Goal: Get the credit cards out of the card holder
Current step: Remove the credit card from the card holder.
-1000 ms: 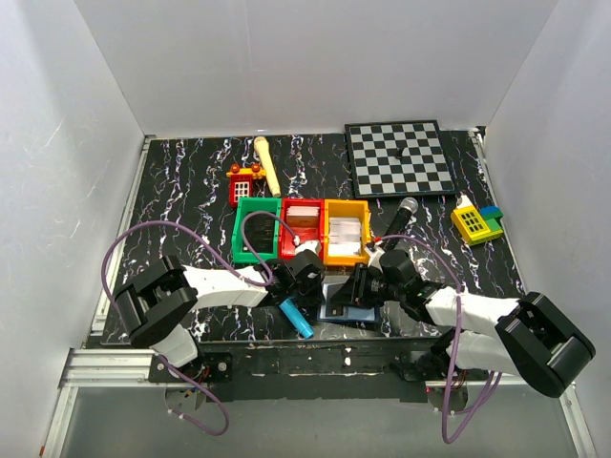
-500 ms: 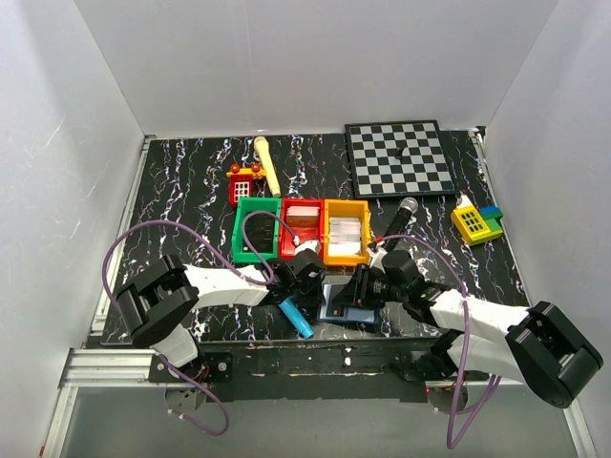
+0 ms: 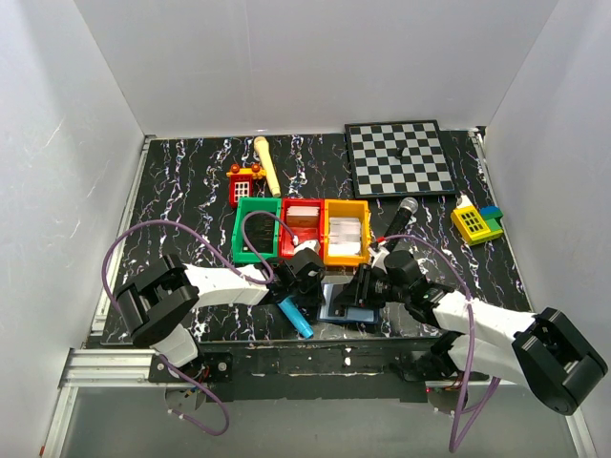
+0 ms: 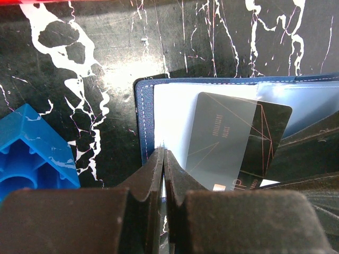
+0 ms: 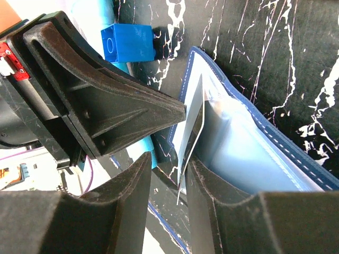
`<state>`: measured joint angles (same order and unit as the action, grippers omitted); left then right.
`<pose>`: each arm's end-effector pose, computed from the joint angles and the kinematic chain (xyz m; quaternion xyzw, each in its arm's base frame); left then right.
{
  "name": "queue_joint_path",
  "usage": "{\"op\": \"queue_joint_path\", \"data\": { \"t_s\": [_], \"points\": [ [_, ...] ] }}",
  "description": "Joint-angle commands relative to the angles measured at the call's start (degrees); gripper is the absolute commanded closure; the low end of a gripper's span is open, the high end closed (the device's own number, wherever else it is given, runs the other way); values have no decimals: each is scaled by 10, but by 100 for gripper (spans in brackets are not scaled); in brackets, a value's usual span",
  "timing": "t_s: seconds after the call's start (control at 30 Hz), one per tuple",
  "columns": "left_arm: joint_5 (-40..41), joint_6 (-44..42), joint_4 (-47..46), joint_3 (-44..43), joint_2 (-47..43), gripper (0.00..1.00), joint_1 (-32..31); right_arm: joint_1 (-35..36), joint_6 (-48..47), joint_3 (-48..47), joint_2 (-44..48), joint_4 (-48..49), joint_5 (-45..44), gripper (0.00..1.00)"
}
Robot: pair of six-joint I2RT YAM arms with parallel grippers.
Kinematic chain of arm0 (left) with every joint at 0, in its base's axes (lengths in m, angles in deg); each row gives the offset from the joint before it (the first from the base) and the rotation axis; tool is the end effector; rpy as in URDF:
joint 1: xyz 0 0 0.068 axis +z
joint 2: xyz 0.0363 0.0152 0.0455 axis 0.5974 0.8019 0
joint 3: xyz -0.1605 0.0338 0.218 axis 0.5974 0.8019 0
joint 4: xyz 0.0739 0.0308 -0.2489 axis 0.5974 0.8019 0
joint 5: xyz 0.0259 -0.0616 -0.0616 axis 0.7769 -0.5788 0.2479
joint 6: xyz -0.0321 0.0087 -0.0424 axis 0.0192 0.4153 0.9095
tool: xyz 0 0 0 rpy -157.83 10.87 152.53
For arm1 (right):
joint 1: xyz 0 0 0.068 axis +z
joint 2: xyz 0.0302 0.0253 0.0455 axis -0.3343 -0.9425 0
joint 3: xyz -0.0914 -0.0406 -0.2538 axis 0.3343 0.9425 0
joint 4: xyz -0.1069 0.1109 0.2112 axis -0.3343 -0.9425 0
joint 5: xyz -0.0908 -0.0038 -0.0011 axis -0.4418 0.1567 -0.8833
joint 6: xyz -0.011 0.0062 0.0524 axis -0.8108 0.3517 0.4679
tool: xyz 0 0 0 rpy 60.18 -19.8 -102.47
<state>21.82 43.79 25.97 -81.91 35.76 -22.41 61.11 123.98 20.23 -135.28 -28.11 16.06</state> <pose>0.1532 -0.2538 0.1443 0.0428 0.9539 -0.2391 0.1764 0.1399 0.1400 0.1536 0.0159 0.8640 0.4570 0.2109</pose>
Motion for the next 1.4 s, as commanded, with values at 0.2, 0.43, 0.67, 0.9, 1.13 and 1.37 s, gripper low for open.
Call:
{"op": "queue_joint_path", "data": {
  "t_s": [0.2,0.43,0.67,0.9,1.13,1.37],
  "points": [
    [8,-4,49,15,26,100,2,-6,-6,10,32,8,-1,63],
    [8,-4,49,16,25,100,2,-10,-7,11,40,-7,-9,64],
    [9,-3,47,18,24,100,3,-17,-9,9,51,-26,-19,67],
    [9,-3,46,19,22,100,3,-20,-8,10,47,-34,-23,72],
    [9,-3,46,20,18,100,3,-26,-5,8,45,-37,-26,73],
    [8,-3,44,23,17,100,3,-34,-4,10,54,-47,-33,79]
  ]
}}
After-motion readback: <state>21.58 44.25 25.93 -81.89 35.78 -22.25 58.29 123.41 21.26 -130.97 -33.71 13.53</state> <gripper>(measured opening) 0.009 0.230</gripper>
